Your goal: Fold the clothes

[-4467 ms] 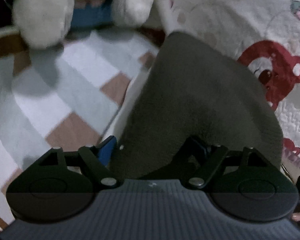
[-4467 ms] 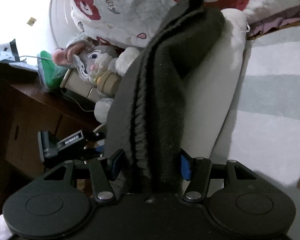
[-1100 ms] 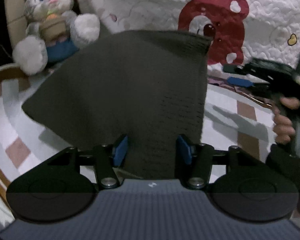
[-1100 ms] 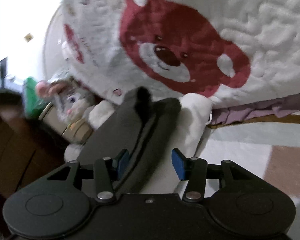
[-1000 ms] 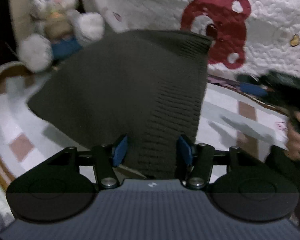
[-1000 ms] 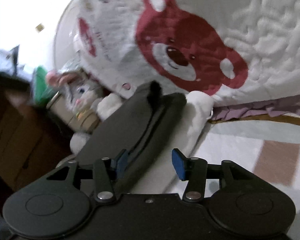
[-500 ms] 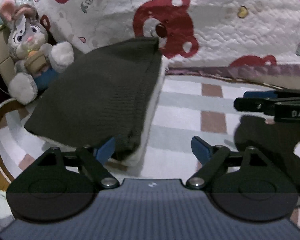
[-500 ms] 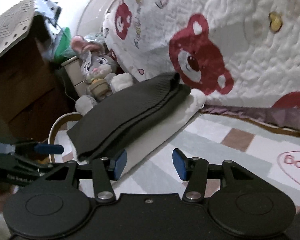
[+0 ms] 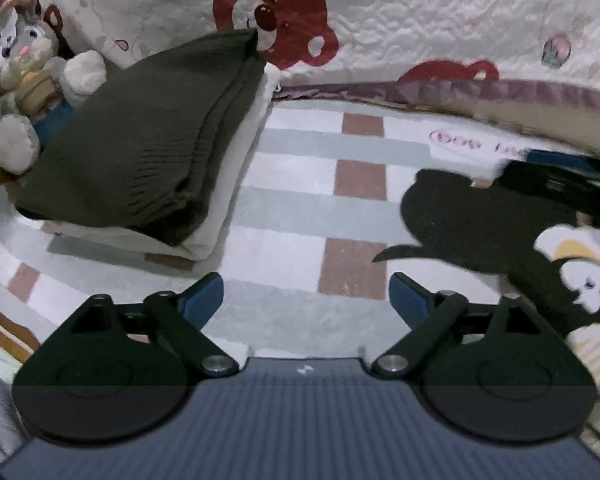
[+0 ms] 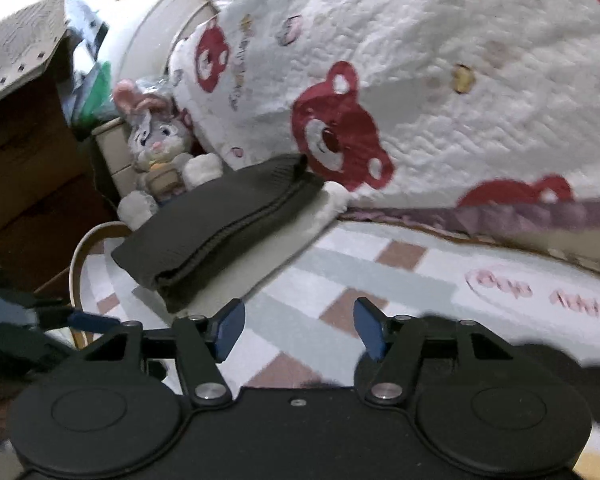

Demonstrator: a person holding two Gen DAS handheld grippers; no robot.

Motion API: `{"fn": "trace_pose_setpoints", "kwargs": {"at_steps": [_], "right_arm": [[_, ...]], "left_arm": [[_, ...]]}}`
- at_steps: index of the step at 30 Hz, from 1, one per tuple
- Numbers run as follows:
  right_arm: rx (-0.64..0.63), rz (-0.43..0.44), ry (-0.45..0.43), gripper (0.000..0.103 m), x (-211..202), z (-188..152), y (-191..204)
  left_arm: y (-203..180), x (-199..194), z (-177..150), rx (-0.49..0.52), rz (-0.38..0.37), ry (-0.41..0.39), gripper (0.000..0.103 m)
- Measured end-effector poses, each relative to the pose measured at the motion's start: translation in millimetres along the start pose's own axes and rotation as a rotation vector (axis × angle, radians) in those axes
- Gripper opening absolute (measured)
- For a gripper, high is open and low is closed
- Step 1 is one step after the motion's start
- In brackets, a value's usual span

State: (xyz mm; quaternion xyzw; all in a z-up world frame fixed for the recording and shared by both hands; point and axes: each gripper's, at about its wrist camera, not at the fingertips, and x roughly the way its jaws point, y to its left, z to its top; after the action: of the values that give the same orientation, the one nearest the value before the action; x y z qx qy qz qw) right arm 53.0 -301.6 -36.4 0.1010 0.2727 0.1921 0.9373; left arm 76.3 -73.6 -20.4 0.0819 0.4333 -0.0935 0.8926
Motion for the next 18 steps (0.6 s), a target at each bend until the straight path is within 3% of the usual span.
{"fn": "trace_pose_setpoints", "kwargs": {"at_steps": [7,11,18], "right_arm": [[0.117,-0.035,-0.018,0.071,-36.6,-27.2,-12.9],[0.069,-0.060,-0.014,0.071,-33.7,-27.0,-4.1],[0.022,-0.058,-0.046,0.078,-28.6,-25.2,11.3]], "left_arm": [[-18.6,-6.4,-0.9,0.094,-0.028,-0.012,0.097],[-24.3,-6.2,-1.7,0.110,-0.043,0.011,0.102],[-24.7,-4.6,-2.1,0.102,-0.036,0.021,0.103]]}}
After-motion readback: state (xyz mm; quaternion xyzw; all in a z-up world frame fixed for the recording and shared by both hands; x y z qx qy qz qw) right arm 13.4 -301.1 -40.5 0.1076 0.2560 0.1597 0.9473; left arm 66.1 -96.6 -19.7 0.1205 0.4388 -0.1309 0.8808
